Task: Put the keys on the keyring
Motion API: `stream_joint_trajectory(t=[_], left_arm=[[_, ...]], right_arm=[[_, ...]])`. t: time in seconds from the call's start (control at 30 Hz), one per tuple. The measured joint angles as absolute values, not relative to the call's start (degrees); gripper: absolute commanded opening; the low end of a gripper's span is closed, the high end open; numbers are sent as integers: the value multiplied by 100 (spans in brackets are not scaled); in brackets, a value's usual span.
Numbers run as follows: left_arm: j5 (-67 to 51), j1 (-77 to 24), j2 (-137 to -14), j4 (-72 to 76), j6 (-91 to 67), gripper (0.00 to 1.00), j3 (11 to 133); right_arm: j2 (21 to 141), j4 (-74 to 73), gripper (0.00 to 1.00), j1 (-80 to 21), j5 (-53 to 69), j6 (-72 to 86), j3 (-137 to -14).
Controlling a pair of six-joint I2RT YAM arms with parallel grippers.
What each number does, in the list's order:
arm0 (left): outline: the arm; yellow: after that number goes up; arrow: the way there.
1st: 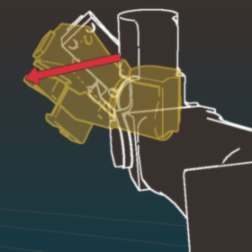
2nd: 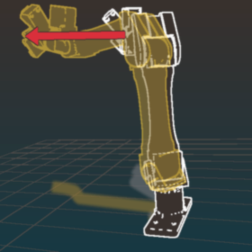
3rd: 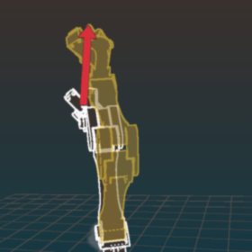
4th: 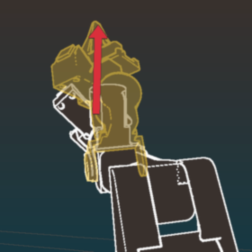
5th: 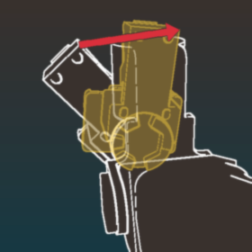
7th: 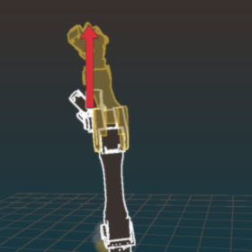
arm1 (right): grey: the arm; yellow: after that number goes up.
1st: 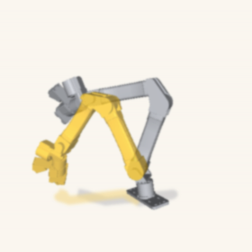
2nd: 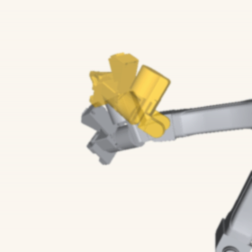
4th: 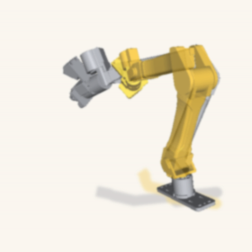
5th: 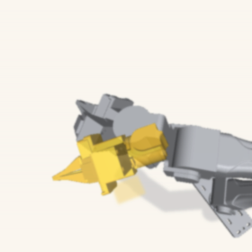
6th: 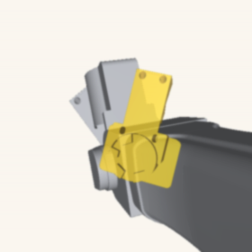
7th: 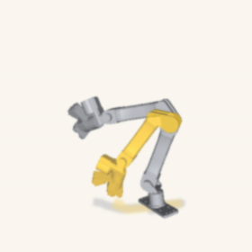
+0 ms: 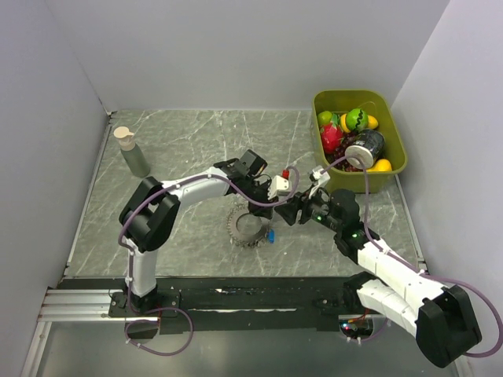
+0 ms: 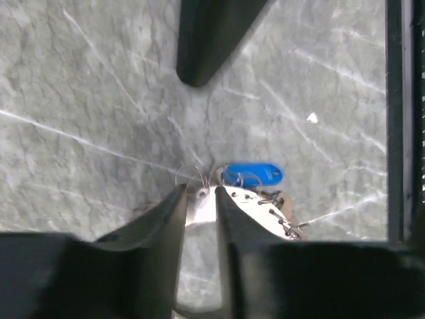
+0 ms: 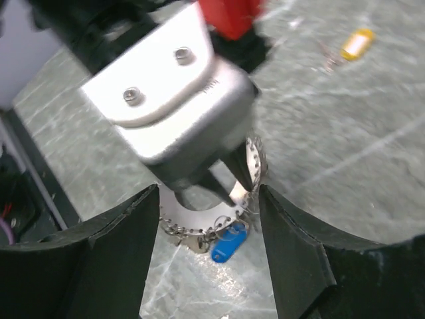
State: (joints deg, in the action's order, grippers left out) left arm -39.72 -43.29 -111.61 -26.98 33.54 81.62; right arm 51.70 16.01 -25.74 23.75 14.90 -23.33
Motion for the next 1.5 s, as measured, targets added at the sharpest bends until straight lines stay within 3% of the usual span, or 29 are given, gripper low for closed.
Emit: stream_joint_trajectory(t=[0.1, 0.37, 0.67, 0.8, 1.17, 1.5], left_arm=[[-3854, -4338, -11137, -2620, 3291, 99, 8147], [-3739, -4086, -9961, -1190, 2078, 96, 6641], [-3468, -2873, -8713, 886, -810, 99, 4532], [-3389, -2794, -8774, 1208, -1732, 93, 4038], [-2915, -2805, -9548, 1120, -2475, 79, 4392], [-2692, -2805, -10390, 816, -2255, 85, 5426]], right_arm=[[5168, 1450, 70, -2550, 2058, 1730, -2311], [6060, 1153, 65, -2519, 1702, 2062, -2679], [7343, 1063, 31, -2512, 1896, 2362, -3013], [7832, 1039, 21, -2508, 2047, 2512, -3072], [8388, 978, 5, -2554, 2456, 2606, -3085], [8840, 856, 4, -3439, 3063, 2679, -3264]])
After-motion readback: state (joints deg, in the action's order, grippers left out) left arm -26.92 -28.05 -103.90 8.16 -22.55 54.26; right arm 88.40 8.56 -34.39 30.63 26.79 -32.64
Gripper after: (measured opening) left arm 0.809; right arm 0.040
